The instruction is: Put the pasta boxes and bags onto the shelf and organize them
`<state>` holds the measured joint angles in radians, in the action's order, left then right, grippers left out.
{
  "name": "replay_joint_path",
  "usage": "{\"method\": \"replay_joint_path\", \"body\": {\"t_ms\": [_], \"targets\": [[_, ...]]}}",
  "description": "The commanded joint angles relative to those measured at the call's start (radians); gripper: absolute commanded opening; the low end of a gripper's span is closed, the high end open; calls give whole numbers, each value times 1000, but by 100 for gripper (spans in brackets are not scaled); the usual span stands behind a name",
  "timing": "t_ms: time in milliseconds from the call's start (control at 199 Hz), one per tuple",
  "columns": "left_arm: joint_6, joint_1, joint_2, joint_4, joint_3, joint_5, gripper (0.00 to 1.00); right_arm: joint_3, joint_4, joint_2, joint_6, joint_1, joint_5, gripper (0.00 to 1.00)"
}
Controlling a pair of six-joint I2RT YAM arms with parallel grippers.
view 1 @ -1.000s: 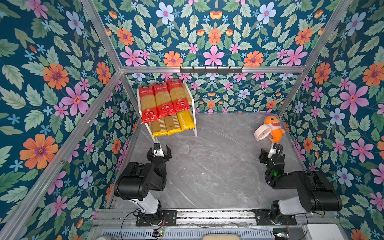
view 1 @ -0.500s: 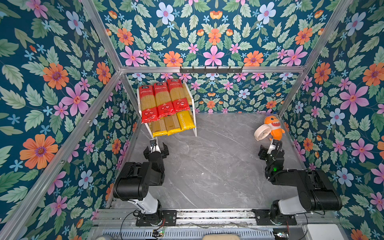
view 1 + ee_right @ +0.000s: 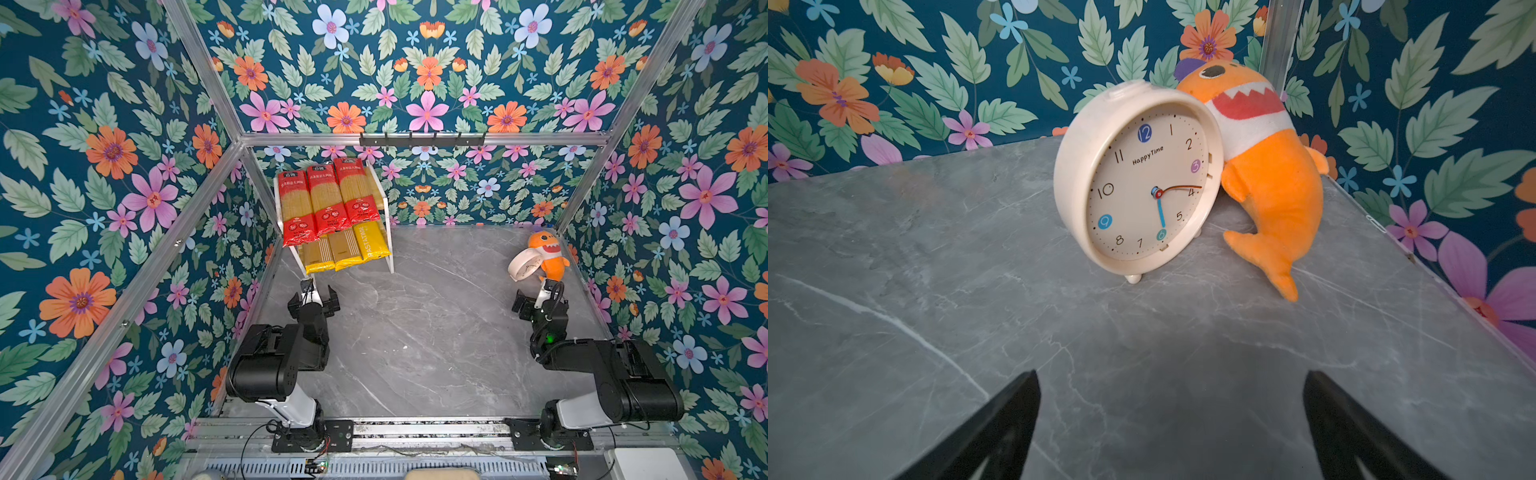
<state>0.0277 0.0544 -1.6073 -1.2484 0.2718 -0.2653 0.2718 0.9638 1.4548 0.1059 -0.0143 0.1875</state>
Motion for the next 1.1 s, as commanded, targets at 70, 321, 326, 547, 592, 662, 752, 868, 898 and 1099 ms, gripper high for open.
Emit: {"method": "replay_joint_path", "body": {"t_ms": [70,321,326,547,592,662,752,868,898,1099], "targets": [[5,0,1,-7,0,-2,100,5,13,-1,-1,1,16,99],[5,-1,1,-9,0,-2,100,6,13,-1,-1,1,16,99],[5,-1,1,-8,0,-2,100,6,13,-1,-1,1,16,99],[5,-1,1,-8,1,-2,100,6,12,-1,-2,1,17,99],[5,-1,1,-8,1,-3,100,5,12,-1,-3,1,16,99],[5,-1,1,-7,1,-3,100,5,12,1,-4,3,15,99],[5,-1,1,-7,1,-2,100,7,10,2,-13,10,21,99],[5,-1,1,-7,1,-2,100,10,12,4,-18,15,25,99],[5,-1,1,-8,1,-3,100,10,12,4,-17,16,26,99],[5,-1,1,-7,1,-2,100,10,11,4,-18,16,26,99]]}}
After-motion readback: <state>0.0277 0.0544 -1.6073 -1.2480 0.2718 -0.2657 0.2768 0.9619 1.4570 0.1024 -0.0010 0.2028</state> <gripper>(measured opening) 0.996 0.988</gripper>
